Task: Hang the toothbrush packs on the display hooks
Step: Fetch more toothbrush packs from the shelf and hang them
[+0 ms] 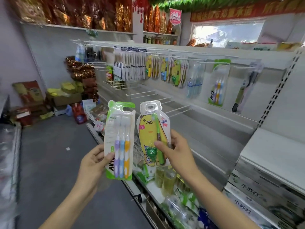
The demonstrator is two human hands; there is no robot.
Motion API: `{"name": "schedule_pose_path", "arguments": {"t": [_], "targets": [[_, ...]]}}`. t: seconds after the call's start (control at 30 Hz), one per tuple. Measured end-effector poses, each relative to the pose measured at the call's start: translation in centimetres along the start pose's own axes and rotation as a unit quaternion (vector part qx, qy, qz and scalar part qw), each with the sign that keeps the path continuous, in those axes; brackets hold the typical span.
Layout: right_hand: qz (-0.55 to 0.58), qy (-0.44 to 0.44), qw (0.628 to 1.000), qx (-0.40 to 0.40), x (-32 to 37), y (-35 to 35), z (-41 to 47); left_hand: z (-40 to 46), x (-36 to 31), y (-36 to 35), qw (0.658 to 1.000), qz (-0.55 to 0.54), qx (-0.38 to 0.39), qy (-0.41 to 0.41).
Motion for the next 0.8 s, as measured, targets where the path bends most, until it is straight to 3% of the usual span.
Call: {"name": "schedule_pose_path", "arguments": {"t": [0.5,0.8], "targets": [[0.021,-0.009,1.000,-0.014,-6.5,-3.0,18.4,17.3,1.4,8.6,1.000,0.012,0.007,0.001],[0.012,-0.018,0.996,-0.085,-7.3,-2.1,22.7,26.2,2.1,9.5,0.996,0.025,0.084,-0.011]]}}
Point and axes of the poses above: each hand's wrist, its own z-axis towards the middle knuckle, its own y-axis out of the back of the hand, x = y × z, the point moved 9 cm from there along z, towards the middle knuckle, and after that the axes turned 11 degrees about x, right-handed, at the moved point
